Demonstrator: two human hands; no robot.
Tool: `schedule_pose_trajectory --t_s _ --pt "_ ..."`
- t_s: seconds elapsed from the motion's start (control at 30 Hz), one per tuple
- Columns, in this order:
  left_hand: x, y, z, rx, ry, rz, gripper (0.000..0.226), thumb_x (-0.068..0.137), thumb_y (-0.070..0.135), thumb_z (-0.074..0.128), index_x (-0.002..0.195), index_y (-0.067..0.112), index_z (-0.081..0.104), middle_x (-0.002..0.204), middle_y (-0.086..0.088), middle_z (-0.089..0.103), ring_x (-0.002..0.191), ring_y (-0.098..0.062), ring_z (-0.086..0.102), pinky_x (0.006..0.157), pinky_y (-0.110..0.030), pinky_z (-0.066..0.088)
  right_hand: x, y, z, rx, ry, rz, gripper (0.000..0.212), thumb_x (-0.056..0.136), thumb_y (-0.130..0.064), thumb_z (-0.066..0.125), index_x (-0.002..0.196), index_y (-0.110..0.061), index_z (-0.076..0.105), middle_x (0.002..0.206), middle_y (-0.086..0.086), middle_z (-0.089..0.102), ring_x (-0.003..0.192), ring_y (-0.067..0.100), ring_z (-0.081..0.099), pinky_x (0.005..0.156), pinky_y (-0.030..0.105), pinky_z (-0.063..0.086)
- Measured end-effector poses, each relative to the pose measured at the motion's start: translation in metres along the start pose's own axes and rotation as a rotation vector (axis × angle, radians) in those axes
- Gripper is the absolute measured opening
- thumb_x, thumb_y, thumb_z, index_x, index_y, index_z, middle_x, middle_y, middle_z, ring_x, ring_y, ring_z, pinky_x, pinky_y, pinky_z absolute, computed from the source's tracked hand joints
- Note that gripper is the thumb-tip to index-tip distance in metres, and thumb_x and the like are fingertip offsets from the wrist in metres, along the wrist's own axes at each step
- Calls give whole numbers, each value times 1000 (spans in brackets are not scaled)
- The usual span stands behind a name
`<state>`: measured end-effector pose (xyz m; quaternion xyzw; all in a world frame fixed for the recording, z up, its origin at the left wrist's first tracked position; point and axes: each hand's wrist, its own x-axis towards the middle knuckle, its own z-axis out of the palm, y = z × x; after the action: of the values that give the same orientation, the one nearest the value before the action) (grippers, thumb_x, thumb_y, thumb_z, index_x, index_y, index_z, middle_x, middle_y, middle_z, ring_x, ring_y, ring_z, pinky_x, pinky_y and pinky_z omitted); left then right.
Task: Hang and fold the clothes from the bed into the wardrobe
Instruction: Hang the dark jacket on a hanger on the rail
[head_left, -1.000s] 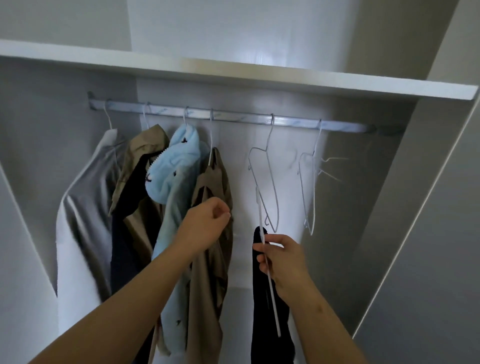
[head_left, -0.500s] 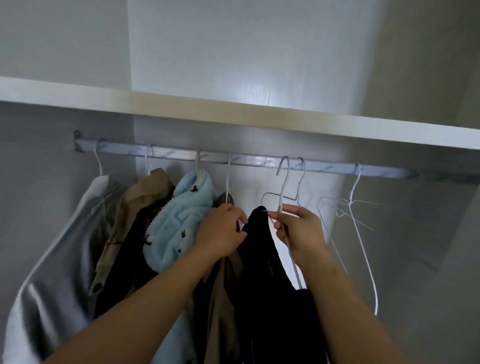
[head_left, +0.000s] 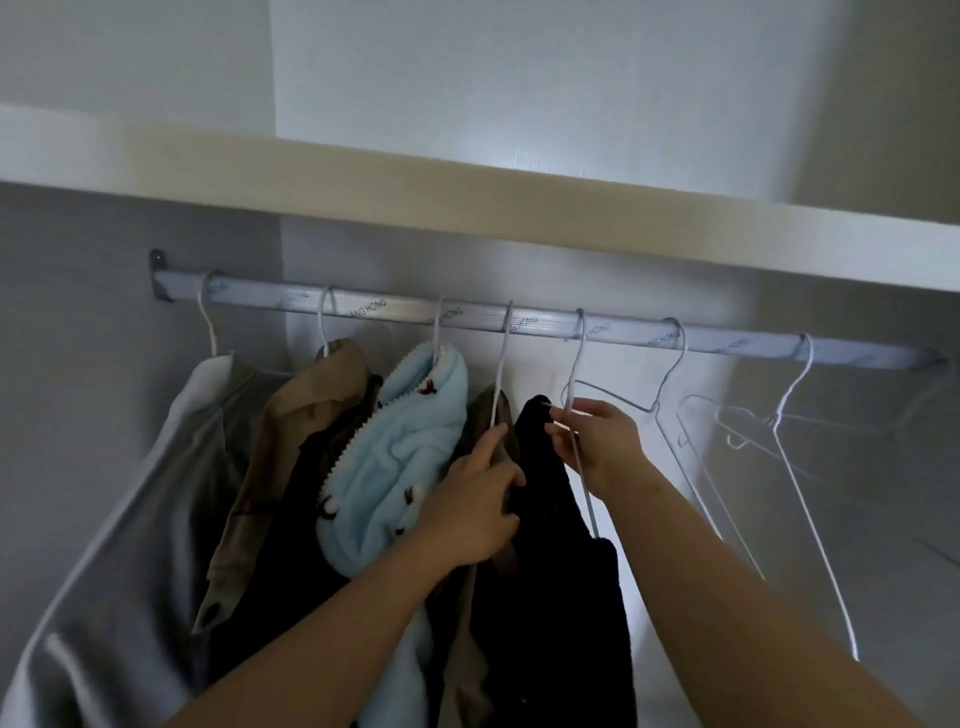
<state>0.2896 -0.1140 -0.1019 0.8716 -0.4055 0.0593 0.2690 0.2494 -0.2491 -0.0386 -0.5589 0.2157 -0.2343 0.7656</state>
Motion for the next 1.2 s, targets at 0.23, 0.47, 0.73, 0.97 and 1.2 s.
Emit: schedule_pose_trajectory --t_s 0.23,0.47,0.73,0.97,1.2 --pt "-16 3 13 -73 126 -48 30 85 11 53 113 23 52 154 16 -3 133 -18 27 102 -27 31 -9 18 -10 -350 103 -114 27 91 -1 46 116 -11 52 91 8 59 72 20 54 64 26 46" --pt "-33 44 12 -50 392 13 20 85 19 57 105 20 62 140 1 38 131 -19 24 105 -32 23 -42 18 -39 -471 174 -288 17 86 -8 52 100 -19 54 89 -4 58 81 18 55 72 27 42" --pt "-38 152 30 -545 204 103 15 86 13 57 92 25 62 97 14 59 98 -11 51 83 -23 40 -118 10 -135 -355 366 -258 16 88 -8 51 86 -23 57 83 -2 61 68 11 57 59 22 42" --pt "-96 271 96 -873 -153 106 20 85 14 59 77 33 59 81 18 62 82 -3 57 71 -15 43 -231 19 -249 -231 694 -214 22 89 -4 51 75 -21 56 72 0 61 57 11 53 54 20 40" --pt "-216 378 174 -916 -536 153 22 85 16 59 71 33 59 82 16 64 84 -8 59 72 -20 43 -402 58 -353 -109 1031 -70 18 90 -6 51 77 -17 57 73 -1 61 58 12 54 55 23 40"
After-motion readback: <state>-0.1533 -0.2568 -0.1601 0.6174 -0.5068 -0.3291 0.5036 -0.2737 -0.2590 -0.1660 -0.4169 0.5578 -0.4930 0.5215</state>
